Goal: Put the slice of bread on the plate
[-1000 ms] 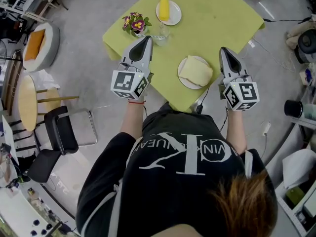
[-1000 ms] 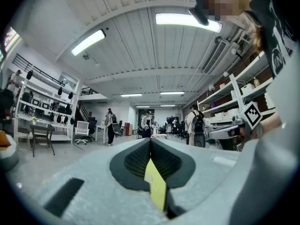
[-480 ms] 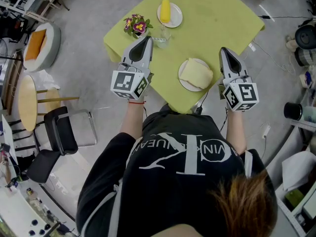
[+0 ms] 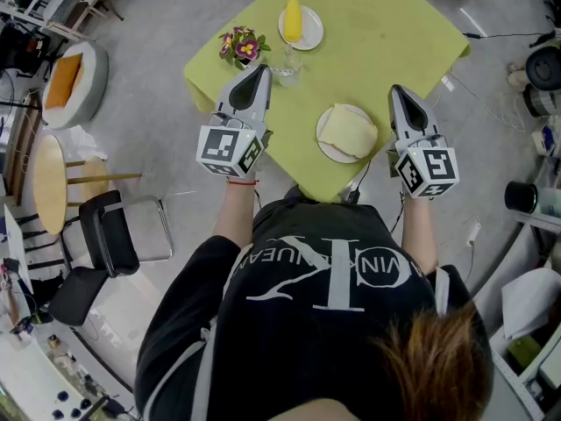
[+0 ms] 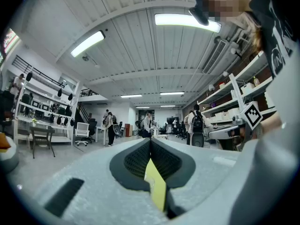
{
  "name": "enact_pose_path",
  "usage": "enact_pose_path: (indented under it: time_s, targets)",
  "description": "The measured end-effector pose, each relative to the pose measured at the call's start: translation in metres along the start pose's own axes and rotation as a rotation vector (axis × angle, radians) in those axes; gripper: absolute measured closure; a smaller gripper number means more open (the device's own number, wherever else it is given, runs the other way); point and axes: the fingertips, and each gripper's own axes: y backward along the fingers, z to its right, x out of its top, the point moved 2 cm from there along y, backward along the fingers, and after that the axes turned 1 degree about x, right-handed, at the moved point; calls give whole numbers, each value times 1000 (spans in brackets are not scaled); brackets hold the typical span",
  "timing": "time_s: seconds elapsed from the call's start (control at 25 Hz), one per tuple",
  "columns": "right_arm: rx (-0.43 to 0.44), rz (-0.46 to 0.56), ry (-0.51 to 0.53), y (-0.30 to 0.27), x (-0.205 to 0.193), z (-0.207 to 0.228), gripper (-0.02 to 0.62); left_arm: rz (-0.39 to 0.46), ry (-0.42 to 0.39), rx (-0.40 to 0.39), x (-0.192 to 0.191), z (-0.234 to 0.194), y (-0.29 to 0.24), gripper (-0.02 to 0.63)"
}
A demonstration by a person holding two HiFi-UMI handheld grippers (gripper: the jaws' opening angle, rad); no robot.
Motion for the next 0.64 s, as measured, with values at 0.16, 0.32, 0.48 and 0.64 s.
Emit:
enact_pose_path:
  time_s: [0.16,0.32,0.48,0.64]
  targets:
    - [1,-2,-8,1,0,1,595,-2,2,-3,0,2,-1,597]
    - [5,-5,-12,3,-1,0,595,-8,5,-5,-1,4,1,597]
    - [4,-16,-17,5,-4,2,595,-15,9,-9,-5,6,1,597]
    - [7,-28,-24,4,-8,2,595,-22,15,-8,-9,5,0,597]
